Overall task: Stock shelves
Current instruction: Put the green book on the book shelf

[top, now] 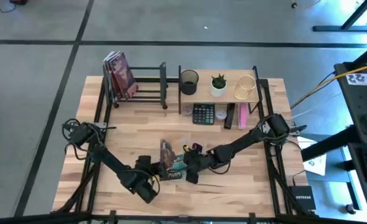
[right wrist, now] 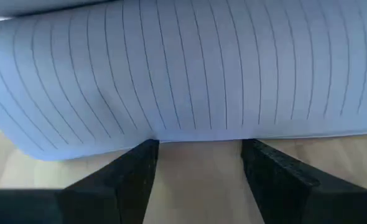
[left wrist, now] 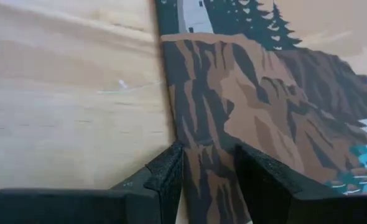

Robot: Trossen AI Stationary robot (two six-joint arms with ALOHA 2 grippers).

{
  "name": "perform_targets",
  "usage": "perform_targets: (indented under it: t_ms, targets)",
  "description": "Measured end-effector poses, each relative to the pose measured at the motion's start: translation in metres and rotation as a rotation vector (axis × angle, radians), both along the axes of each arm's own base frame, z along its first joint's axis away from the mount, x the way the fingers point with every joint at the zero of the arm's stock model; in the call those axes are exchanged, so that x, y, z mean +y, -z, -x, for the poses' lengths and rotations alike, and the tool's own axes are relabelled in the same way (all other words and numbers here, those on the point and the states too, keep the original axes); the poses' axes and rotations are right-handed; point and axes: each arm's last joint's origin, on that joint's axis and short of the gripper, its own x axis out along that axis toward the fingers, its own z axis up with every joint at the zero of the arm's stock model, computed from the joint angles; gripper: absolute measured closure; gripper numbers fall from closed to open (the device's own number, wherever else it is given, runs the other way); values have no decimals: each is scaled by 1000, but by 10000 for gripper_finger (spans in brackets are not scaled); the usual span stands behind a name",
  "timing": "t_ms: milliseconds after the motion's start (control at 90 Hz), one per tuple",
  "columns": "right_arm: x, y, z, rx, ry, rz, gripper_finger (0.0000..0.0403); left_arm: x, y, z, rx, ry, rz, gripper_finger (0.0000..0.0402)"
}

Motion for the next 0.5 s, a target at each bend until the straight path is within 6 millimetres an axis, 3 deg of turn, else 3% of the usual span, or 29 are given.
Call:
perform_targets:
  t_ms: [322, 500]
  targets:
    - [1, 0, -1, -7, -20, -6, 185, -2, -1, -7, -23, 36, -5, 274]
    - [4, 3, 8, 89, -24, 10, 185, -4, -11, 4, 6, 36, -15, 274]
